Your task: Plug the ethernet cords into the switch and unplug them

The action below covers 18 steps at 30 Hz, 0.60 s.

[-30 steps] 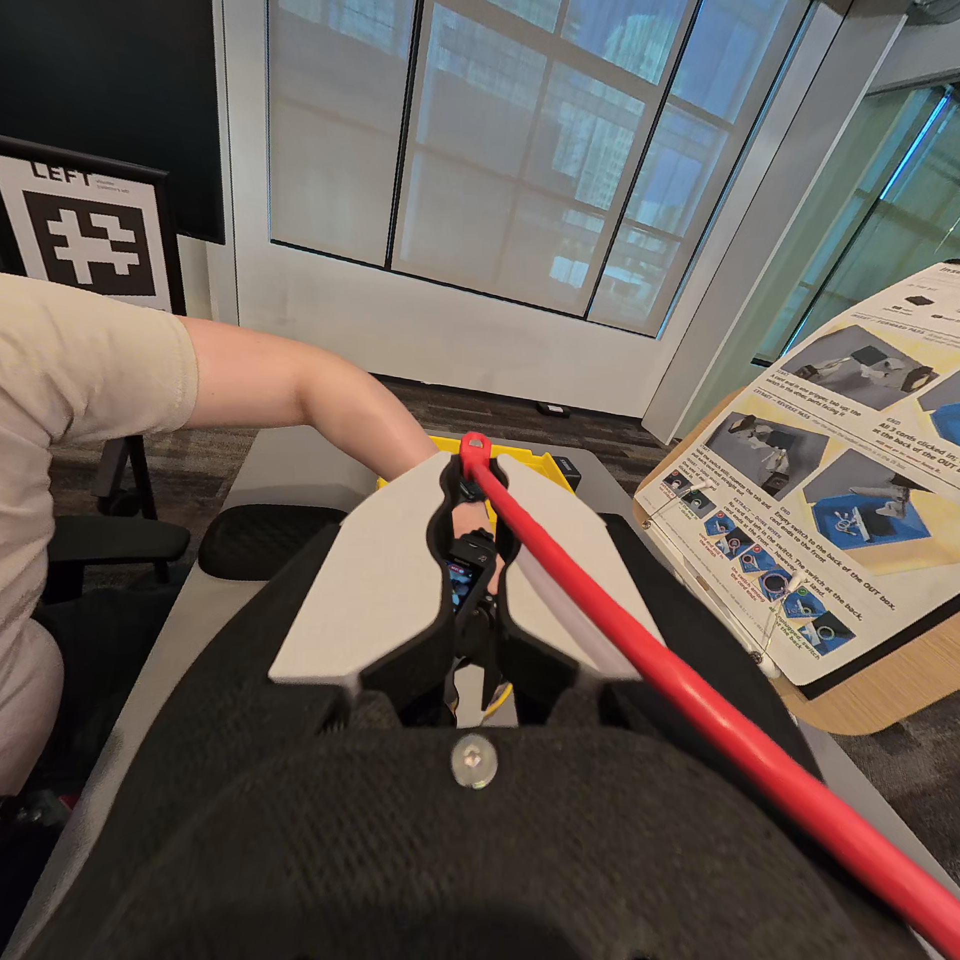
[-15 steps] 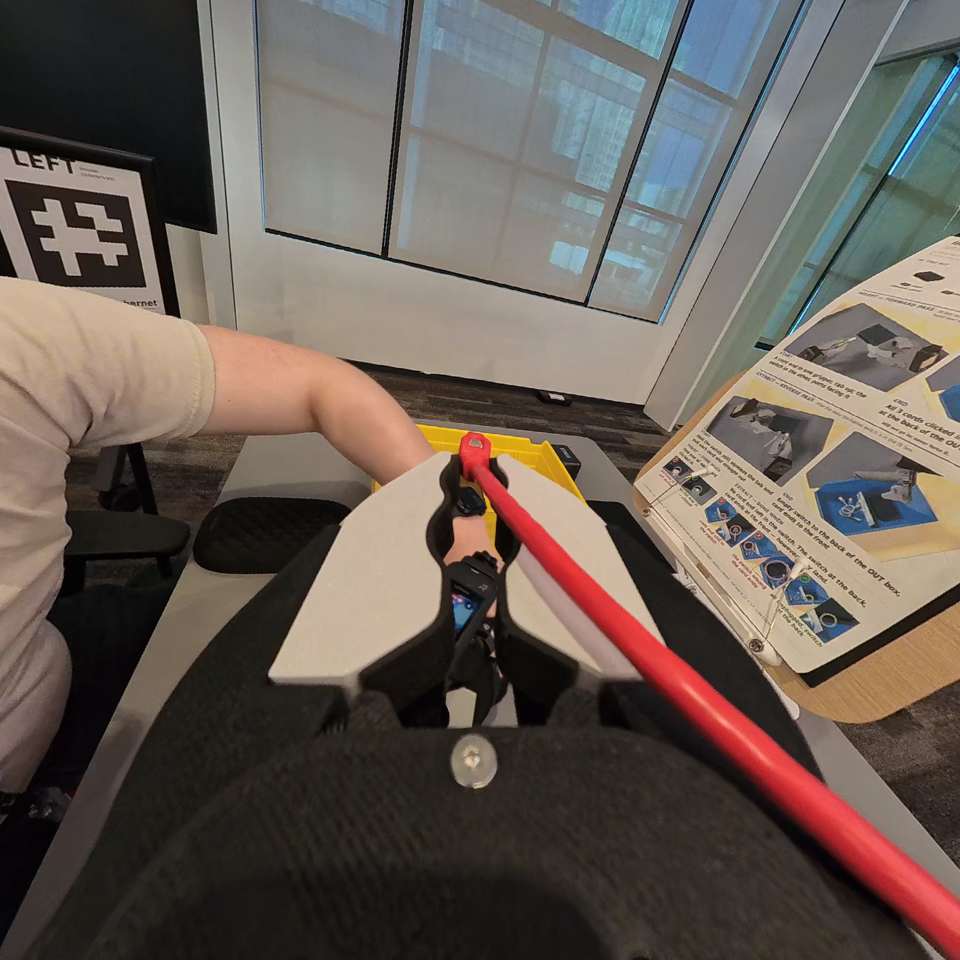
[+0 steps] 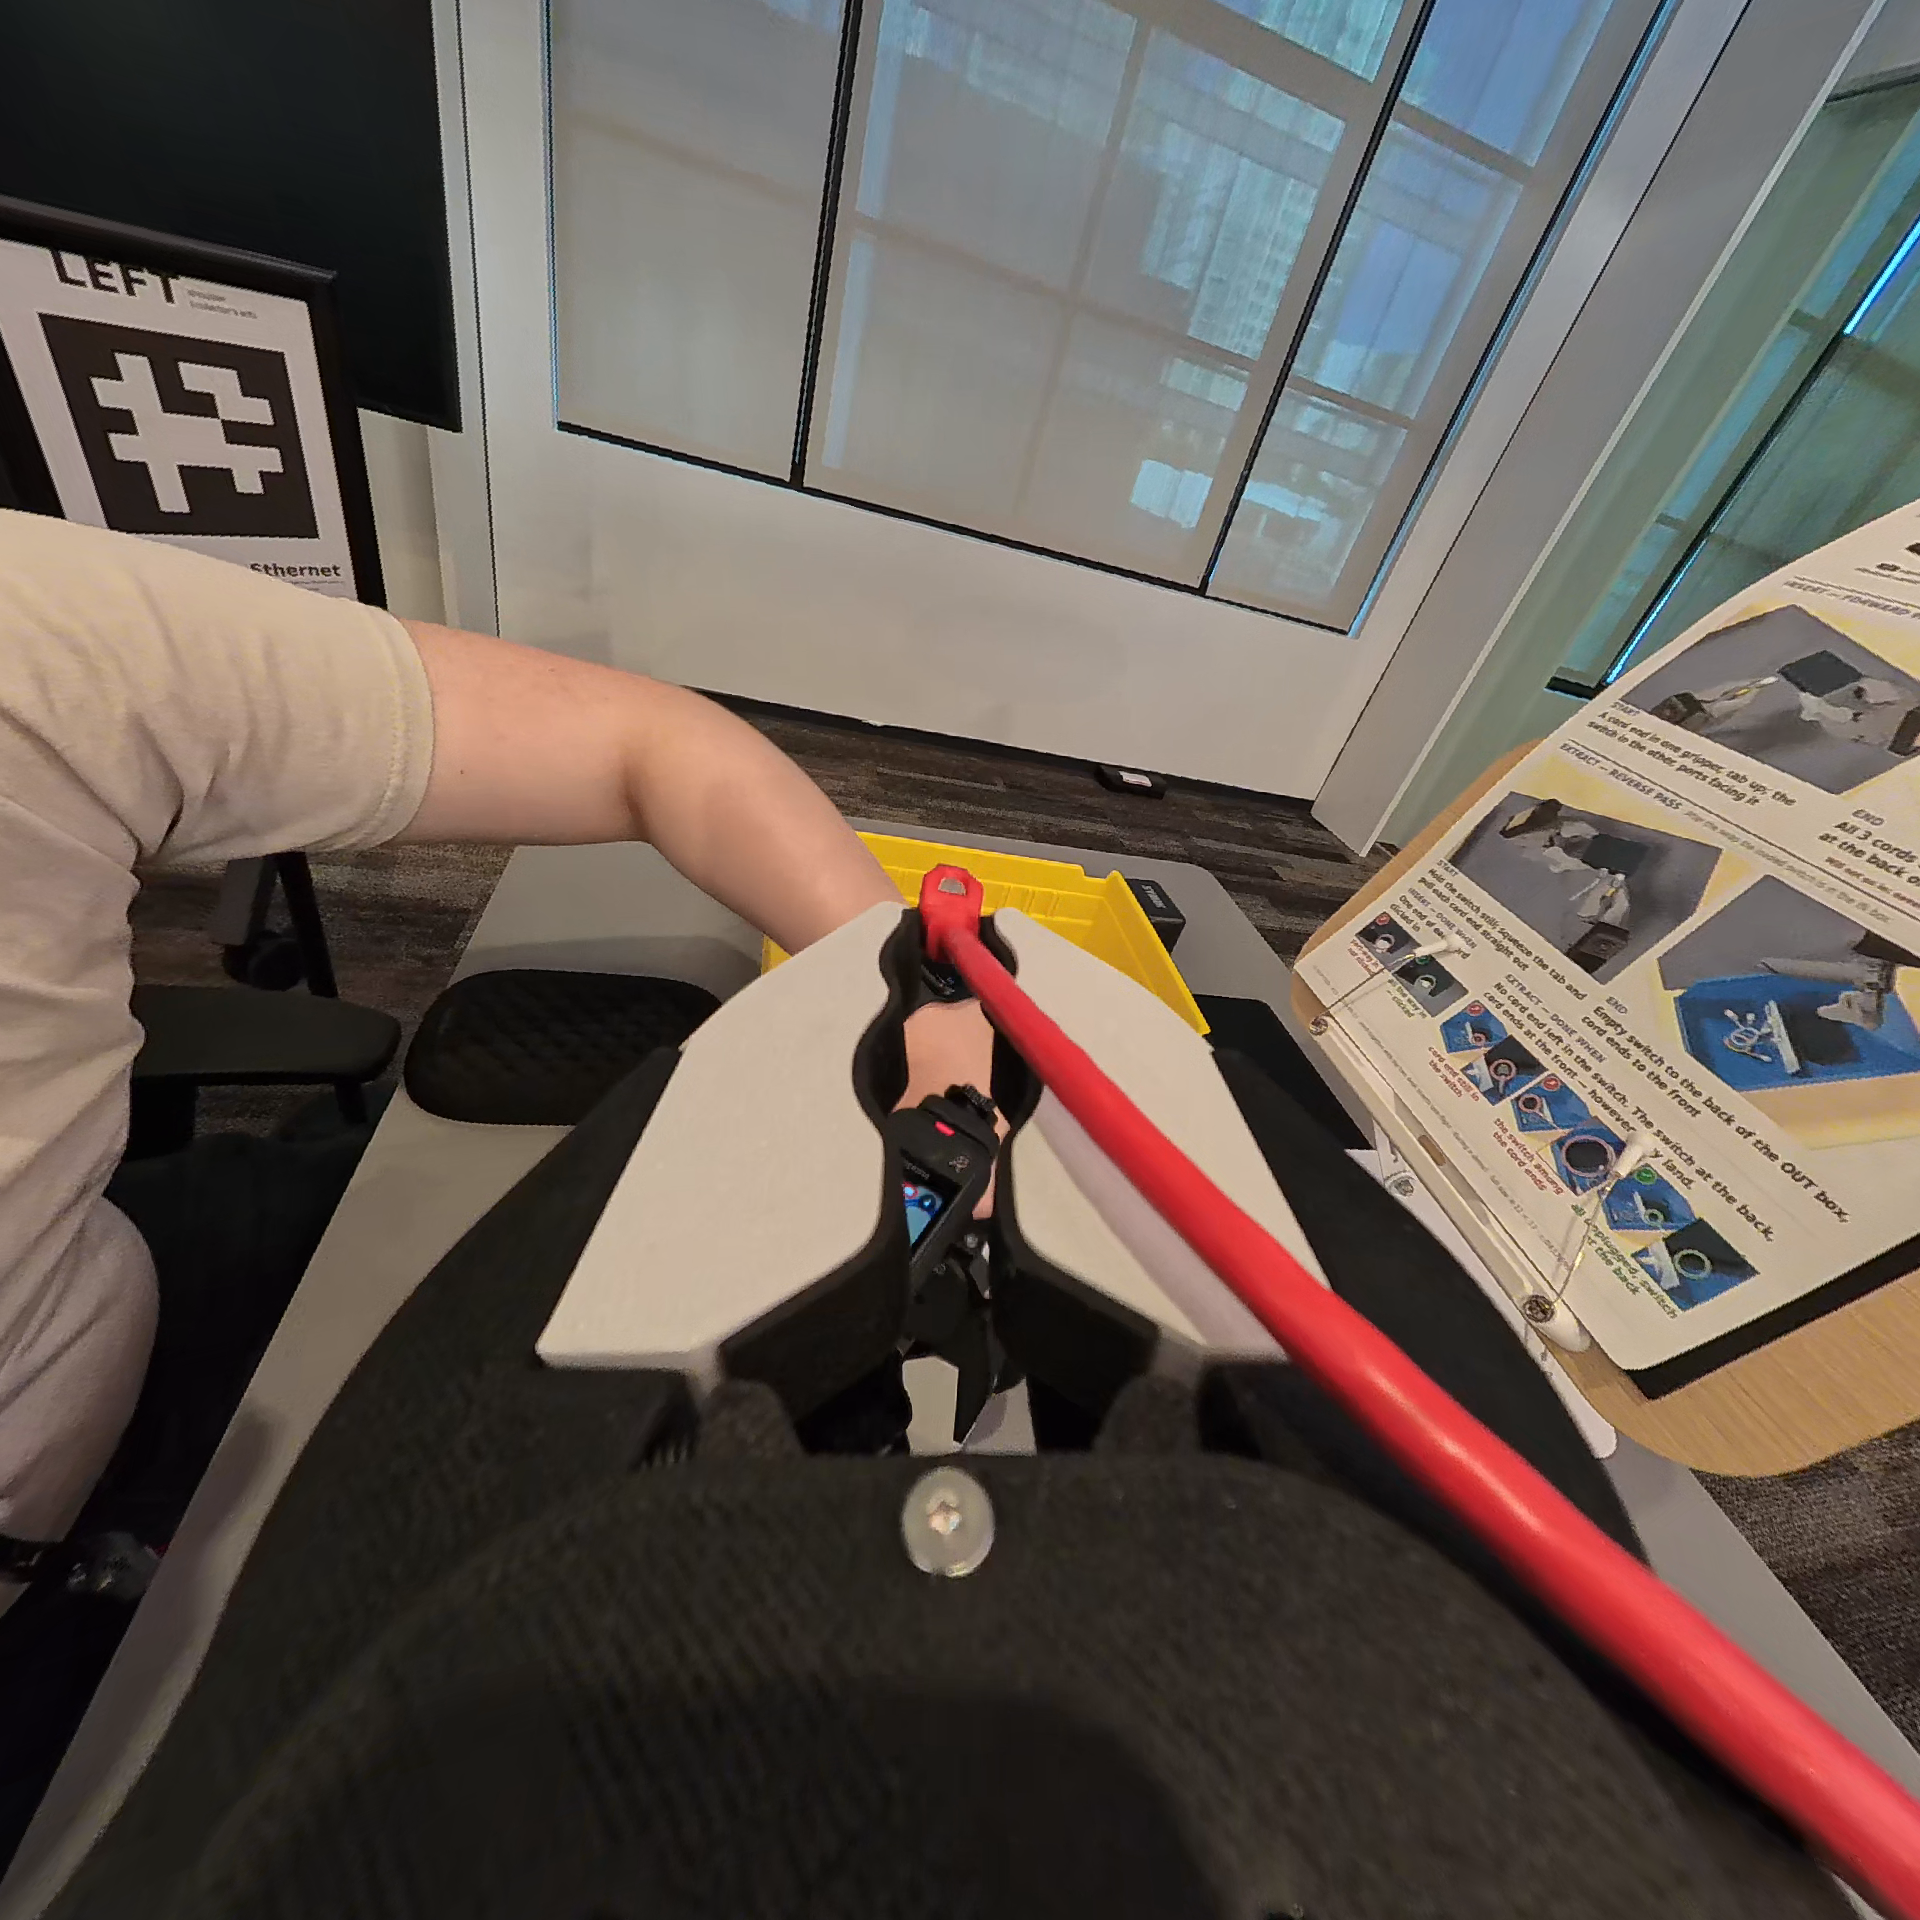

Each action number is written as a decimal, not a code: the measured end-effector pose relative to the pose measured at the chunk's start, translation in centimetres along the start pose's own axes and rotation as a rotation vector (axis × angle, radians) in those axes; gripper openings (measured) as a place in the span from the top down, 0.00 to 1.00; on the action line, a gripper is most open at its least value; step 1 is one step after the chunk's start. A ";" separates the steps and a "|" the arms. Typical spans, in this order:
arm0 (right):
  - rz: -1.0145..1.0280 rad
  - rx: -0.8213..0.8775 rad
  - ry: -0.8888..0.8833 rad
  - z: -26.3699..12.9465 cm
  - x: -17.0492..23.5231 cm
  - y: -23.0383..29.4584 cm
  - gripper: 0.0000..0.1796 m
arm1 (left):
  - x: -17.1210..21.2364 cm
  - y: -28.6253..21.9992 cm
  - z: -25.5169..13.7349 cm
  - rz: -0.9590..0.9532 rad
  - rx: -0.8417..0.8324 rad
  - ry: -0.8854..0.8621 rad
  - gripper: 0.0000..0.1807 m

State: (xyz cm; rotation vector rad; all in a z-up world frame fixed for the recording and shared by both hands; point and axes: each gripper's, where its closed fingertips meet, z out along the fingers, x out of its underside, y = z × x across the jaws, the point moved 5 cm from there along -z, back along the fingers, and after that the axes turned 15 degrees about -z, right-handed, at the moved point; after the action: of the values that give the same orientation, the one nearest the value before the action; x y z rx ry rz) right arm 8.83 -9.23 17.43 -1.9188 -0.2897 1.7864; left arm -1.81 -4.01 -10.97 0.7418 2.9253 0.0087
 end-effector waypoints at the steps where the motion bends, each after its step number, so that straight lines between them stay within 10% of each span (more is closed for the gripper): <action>1: 0.002 -0.001 0.001 0.0 0.0 0.0 0.94 | 0.0 0.1 0.0 0.007 0.002 0.020 0.61; 18: 0.008 -0.013 0.016 0.3 0.4 -0.1 0.94 | 0.0 0.8 0.0 0.047 0.064 0.138 0.63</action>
State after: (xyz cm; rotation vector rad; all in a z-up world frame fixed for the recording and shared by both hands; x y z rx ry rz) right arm 8.56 -8.86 17.11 -1.9450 -0.2888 1.7775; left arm -1.47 -3.31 -10.99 0.8521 3.0509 -0.0312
